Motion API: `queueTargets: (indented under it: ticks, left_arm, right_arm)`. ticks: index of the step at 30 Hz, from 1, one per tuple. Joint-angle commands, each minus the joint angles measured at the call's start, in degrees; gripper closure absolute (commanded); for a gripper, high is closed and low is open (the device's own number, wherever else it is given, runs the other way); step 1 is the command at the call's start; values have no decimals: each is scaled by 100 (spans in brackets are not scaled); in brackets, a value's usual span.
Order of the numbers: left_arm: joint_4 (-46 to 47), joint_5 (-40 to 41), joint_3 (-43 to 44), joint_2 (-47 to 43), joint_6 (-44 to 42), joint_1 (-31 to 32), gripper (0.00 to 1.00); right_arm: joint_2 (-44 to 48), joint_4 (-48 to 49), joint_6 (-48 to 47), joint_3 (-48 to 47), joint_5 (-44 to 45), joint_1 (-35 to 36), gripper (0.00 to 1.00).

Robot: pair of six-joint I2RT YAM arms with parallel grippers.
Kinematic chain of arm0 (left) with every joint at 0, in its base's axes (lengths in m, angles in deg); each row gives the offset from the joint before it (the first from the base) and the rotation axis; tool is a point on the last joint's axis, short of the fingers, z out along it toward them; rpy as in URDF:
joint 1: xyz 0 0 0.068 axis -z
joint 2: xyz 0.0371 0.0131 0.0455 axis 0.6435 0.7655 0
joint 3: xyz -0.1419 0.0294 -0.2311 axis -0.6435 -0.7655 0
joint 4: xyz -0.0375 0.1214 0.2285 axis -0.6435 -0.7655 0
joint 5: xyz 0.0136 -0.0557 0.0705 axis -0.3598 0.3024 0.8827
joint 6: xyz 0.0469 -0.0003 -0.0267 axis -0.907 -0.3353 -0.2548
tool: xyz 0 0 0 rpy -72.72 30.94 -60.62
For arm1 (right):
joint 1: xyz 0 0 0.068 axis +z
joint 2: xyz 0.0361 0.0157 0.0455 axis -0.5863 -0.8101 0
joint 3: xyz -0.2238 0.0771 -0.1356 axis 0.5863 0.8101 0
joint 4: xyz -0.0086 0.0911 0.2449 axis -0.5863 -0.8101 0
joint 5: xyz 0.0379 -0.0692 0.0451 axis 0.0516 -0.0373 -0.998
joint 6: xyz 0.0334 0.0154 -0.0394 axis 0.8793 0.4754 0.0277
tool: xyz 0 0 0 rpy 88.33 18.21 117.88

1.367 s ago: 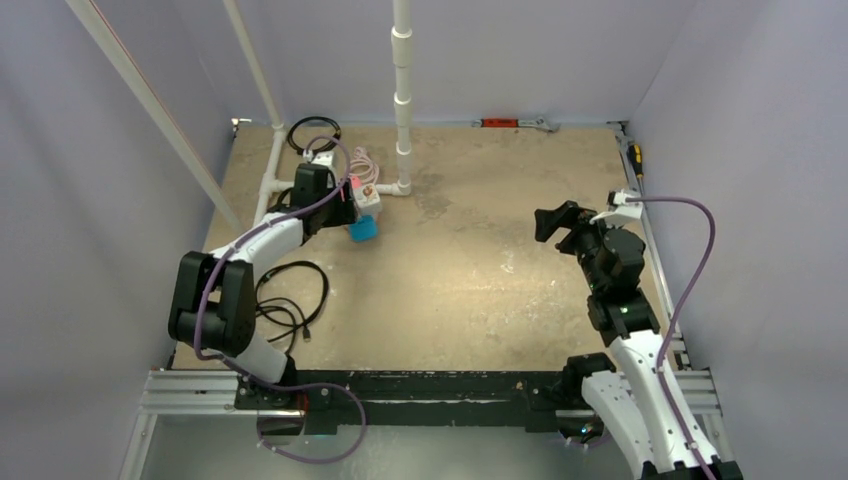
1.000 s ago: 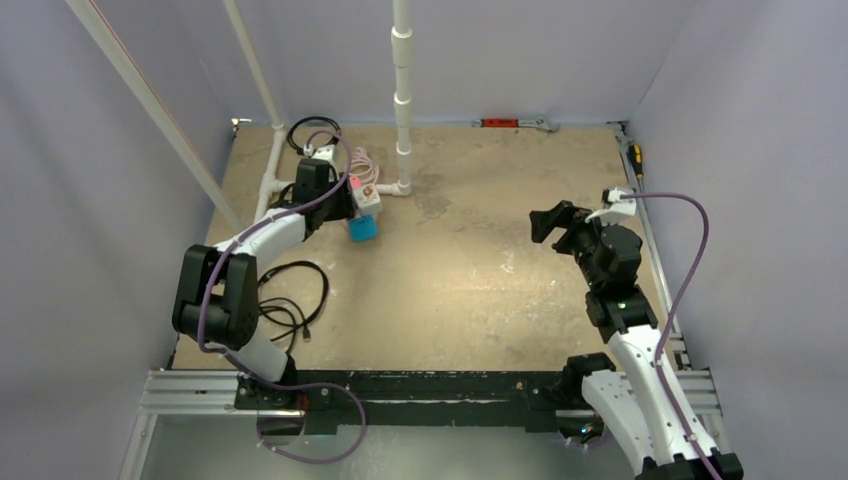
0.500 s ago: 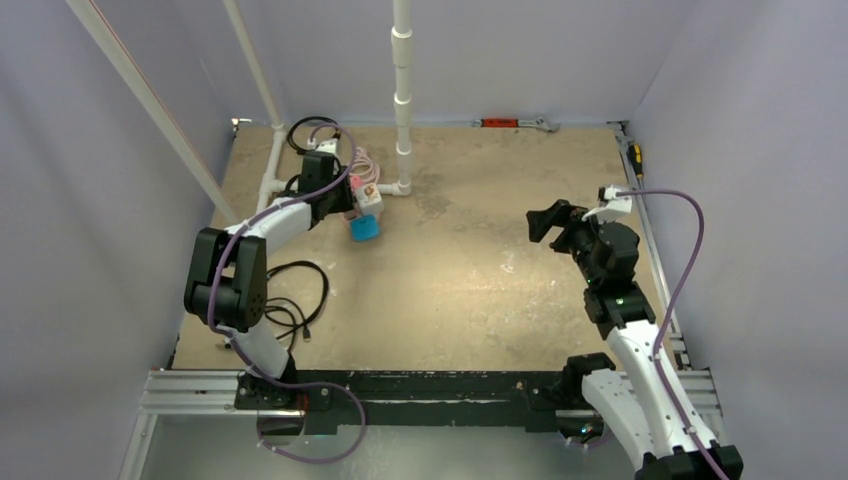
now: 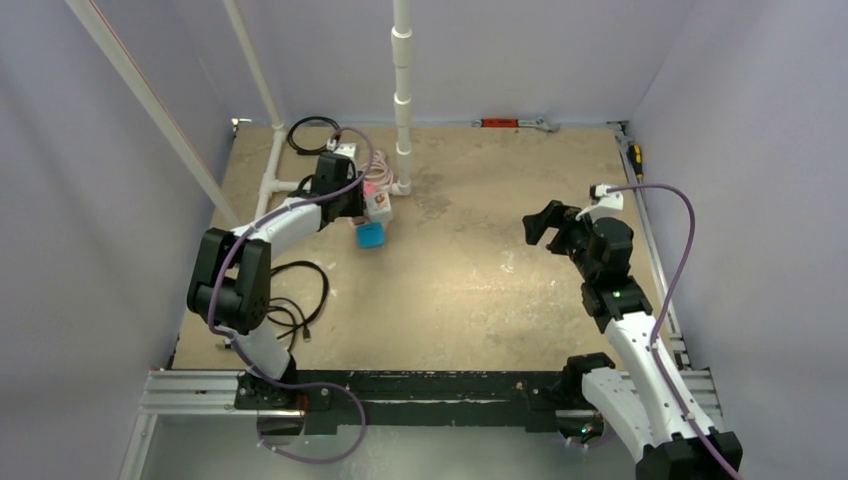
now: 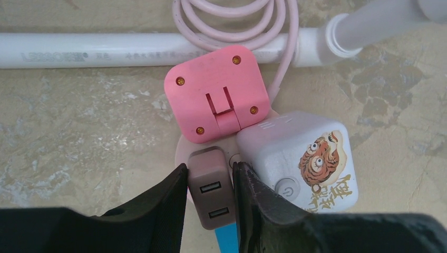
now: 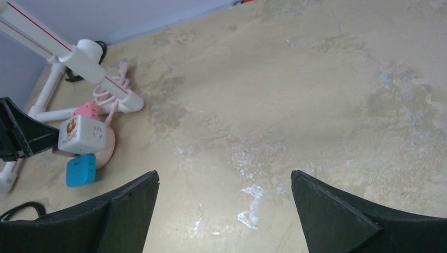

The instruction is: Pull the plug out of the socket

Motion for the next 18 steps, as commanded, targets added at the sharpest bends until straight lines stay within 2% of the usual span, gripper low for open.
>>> queueTargets:
  ticks: [1, 8, 18]
  left_arm:
    - [-637, -351, 54, -208, -257, 368, 92]
    - [-825, -950, -662, -968, -411, 851, 92]
    - [-1115, -1081, -1193, -1336, -491, 1854, 92]
  right_arm:
    - [32, -540, -113, -371, -32, -18, 1]
    - [245, -1449, -55, -560, -694, -11, 1]
    - [405, -1772, -6, -582, -1033, -18, 1]
